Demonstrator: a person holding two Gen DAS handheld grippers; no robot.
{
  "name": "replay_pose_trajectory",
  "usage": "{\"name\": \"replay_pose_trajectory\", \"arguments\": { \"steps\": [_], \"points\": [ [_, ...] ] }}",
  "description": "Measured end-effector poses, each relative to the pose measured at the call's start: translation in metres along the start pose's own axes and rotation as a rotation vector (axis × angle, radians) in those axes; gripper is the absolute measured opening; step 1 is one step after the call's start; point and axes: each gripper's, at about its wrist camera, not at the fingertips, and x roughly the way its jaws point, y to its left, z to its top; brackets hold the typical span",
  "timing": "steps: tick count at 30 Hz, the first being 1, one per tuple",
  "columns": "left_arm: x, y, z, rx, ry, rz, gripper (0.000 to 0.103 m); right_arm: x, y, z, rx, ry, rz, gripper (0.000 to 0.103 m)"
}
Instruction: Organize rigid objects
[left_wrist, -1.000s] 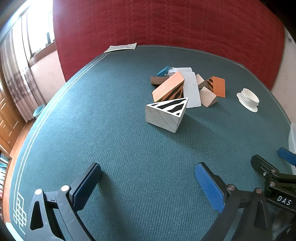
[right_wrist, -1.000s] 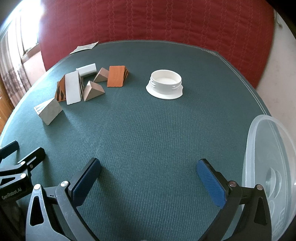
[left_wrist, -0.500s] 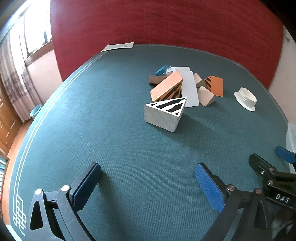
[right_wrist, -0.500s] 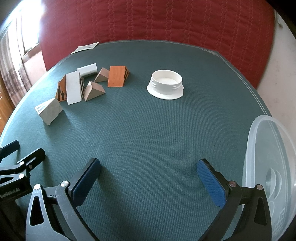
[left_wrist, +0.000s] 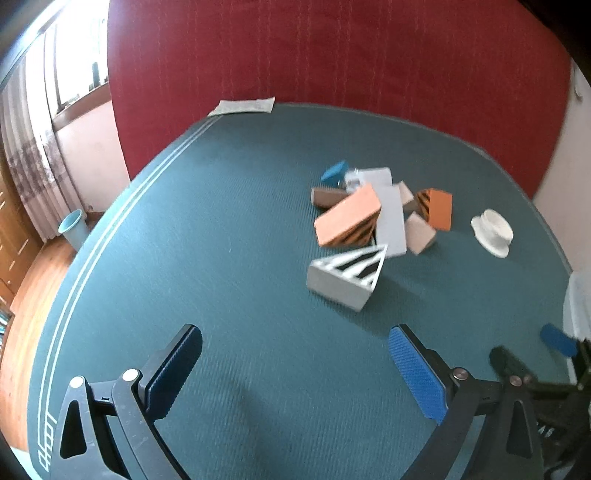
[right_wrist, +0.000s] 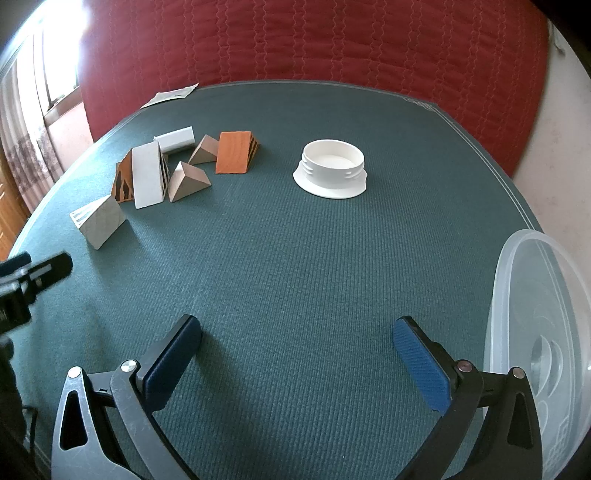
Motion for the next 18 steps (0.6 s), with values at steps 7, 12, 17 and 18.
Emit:
{"name": "replay_pose_trajectory", "arguments": {
  "steps": [7,12,17,18],
  "points": [
    [0.011,-0.016,0.013,-0.01,0.0,0.003,0.103,0.0,0.0,0.0,0.0,0.0,0.0,0.103],
    [0.02,-0.022,0.015,0.002,-0.008,0.028,0.102,0.0,0.0,0.0,0.001,0.0,0.001,0.103],
    [0.032,-0.024,0.018,0.017,0.004,0.041,0.092,0.0,-0.001,0.0,0.0,0.001,0.001,0.103],
    [0.034,-0.024,0.019,0.018,0.01,0.037,0.088,0.0,-0.001,0.0,0.001,0.0,0.001,0.103]
  ]
}}
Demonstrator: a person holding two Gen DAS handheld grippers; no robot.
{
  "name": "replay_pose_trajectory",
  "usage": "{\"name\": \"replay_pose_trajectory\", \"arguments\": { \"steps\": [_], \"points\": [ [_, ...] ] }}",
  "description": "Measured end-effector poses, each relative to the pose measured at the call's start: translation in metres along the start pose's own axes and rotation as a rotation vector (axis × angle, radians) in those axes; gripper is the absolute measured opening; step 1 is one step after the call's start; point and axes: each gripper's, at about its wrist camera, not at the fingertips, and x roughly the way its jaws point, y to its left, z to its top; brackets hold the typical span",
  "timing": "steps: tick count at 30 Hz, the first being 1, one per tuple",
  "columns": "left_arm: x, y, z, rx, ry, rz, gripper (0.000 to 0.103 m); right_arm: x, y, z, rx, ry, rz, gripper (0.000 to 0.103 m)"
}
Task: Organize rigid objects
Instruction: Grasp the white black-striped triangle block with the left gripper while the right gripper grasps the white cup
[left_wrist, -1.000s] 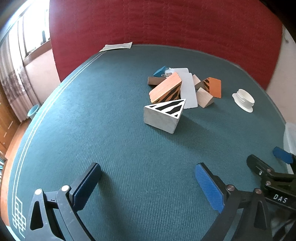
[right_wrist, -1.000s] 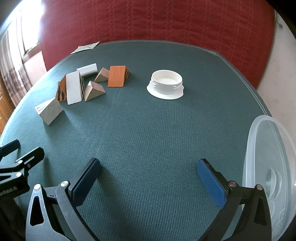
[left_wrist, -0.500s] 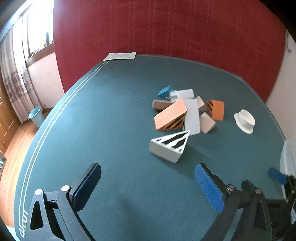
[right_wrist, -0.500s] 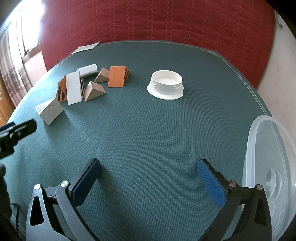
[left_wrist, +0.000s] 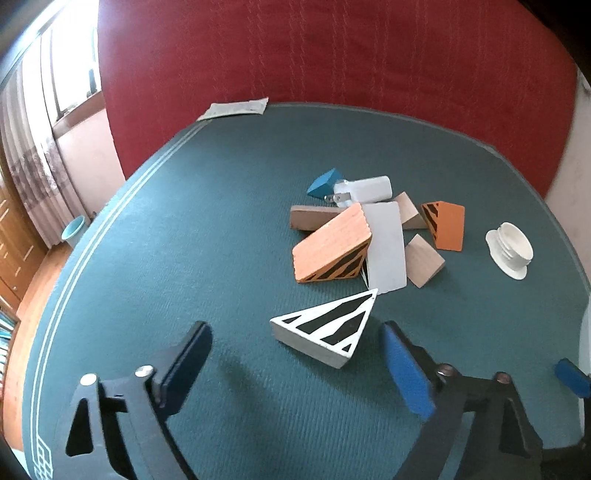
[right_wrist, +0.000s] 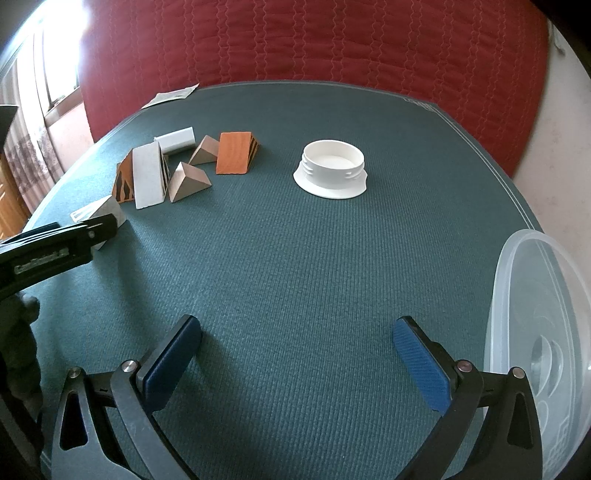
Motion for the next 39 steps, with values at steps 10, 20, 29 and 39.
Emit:
{"name": "replay_pose_trajectory", "arguments": {
  "steps": [10,20,29,39],
  "points": [
    [0.0,0.0,-0.002,0.025,-0.014,-0.03,0.057,-0.001,0.0,-0.001,-0.001,0.0,0.003,0.103],
    [-0.005,0.004,-0.002,0.024,-0.028,-0.086,0.047,0.005,-0.007,0.018,0.037,0.012,0.012,0.1],
    [-0.004,0.003,-0.004,0.037,-0.024,-0.096,0.047,0.018,-0.016,0.057,0.141,-0.041,0.001,0.093],
    [-0.003,0.001,-0.004,0.038,-0.028,-0.093,0.047,0.029,-0.004,0.075,0.17,-0.104,-0.045,0.079]
  ]
}}
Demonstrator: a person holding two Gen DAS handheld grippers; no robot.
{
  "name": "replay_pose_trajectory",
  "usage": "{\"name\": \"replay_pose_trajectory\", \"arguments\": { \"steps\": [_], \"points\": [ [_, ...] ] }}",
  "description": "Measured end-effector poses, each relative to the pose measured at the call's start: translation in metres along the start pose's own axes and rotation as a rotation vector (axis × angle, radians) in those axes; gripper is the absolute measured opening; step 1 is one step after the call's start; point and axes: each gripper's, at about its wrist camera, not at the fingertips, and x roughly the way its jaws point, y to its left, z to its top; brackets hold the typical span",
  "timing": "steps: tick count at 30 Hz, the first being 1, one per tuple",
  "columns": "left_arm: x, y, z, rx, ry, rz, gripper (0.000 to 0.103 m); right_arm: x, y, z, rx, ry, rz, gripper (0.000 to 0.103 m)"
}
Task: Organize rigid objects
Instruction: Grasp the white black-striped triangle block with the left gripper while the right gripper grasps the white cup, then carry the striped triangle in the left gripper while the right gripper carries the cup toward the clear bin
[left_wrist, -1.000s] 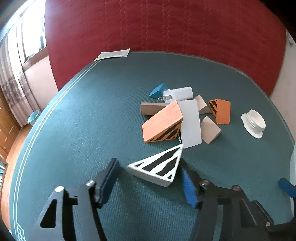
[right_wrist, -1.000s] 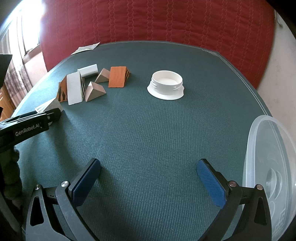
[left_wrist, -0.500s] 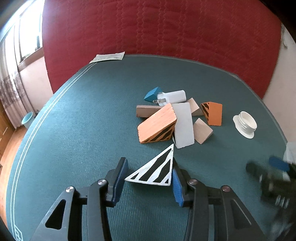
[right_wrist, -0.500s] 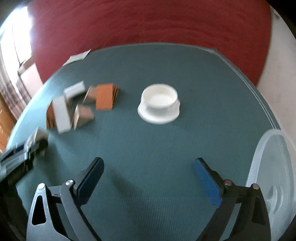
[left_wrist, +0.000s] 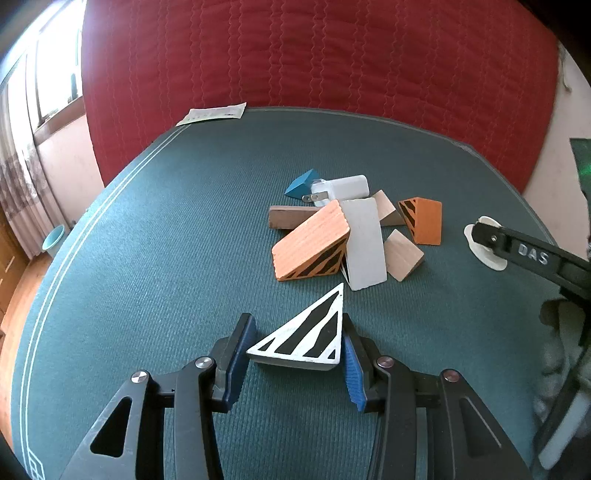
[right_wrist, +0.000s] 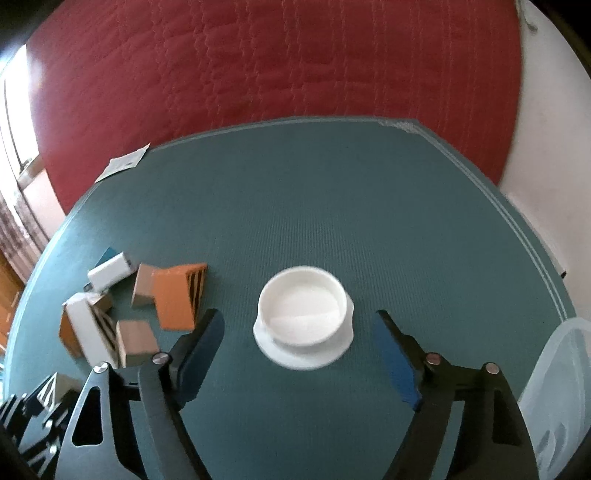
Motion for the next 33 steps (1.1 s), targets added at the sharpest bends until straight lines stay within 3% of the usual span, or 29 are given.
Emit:
{"name": "replay_pose_trajectory", "arguments": {
  "steps": [4,7,33],
  "points": [
    [0.002,-0.001,0.001,0.003,-0.001,0.003,0.047,0.009,0.007,0.002,-0.004,0.016,0.003,0.059],
    [0.002,-0.002,0.001,0.003,-0.001,0.005,0.047,0.006,0.008,-0.001,-0.021,0.009,-0.016,0.054],
    [0.0,-0.003,0.001,0.015,-0.007,0.022,0.047,-0.011,0.006,-0.012,-0.059,-0.005,0.002,0.054]
  ]
}}
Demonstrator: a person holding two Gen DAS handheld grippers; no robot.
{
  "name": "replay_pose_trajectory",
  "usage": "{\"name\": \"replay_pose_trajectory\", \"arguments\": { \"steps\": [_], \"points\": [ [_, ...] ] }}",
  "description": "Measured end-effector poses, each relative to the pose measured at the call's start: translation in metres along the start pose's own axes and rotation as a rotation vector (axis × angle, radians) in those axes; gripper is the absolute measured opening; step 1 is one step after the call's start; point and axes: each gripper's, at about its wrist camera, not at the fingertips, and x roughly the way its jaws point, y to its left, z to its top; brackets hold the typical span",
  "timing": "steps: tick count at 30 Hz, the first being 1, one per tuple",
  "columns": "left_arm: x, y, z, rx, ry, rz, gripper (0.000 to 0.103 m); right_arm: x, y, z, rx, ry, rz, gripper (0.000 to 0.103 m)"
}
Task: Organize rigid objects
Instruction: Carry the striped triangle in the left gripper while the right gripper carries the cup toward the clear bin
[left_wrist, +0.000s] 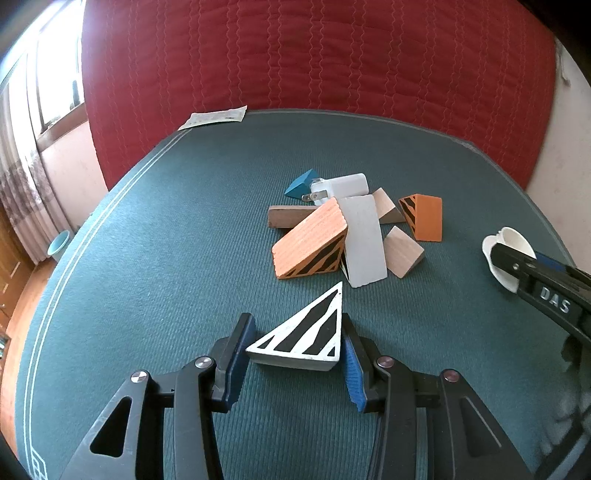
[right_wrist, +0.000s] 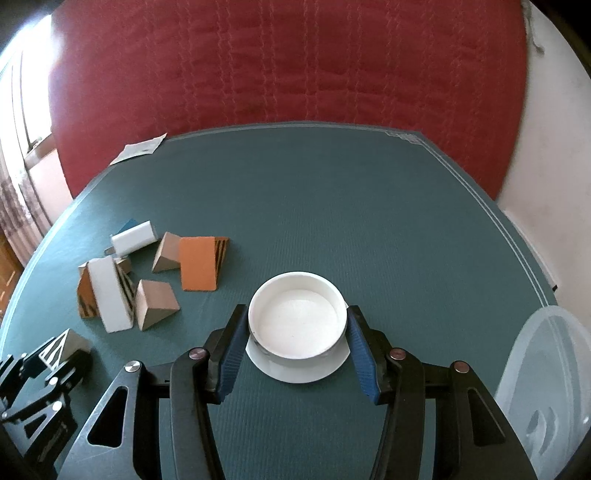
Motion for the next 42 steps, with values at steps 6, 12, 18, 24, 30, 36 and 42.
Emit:
{"name": "replay_pose_trajectory", "arguments": {
  "steps": [6,12,18,24,30,36,42],
  "points": [
    [0.0,-0.002,-0.001,0.007,-0.001,0.009,0.047,-0.002,-0.002,-0.003,-0.002,-0.009,0.0,0.054],
    [-0.001,-0.002,-0.002,0.011,-0.002,0.01,0.047,-0.008,-0.002,-0.008,-0.004,-0.033,-0.01,0.054],
    [-0.001,-0.004,-0.002,0.014,0.0,0.008,0.047,-0.013,-0.007,-0.013,-0.017,-0.058,-0.012,0.054],
    [-0.006,-0.007,-0.002,0.025,-0.01,-0.005,0.046,-0.02,-0.02,-0.016,-0.018,-0.077,-0.006,0.054],
    [-0.01,-0.008,0.003,0.041,-0.03,-0.02,0.046,-0.026,-0.039,-0.017,0.015,-0.089,-0.005,0.054],
    [-0.01,-0.009,0.002,0.049,-0.031,-0.024,0.046,-0.04,-0.056,-0.029,0.039,-0.114,-0.027,0.054],
    [-0.014,-0.016,0.0,0.053,-0.032,-0.027,0.046,-0.057,-0.073,-0.044,0.054,-0.126,-0.06,0.054]
  ]
}}
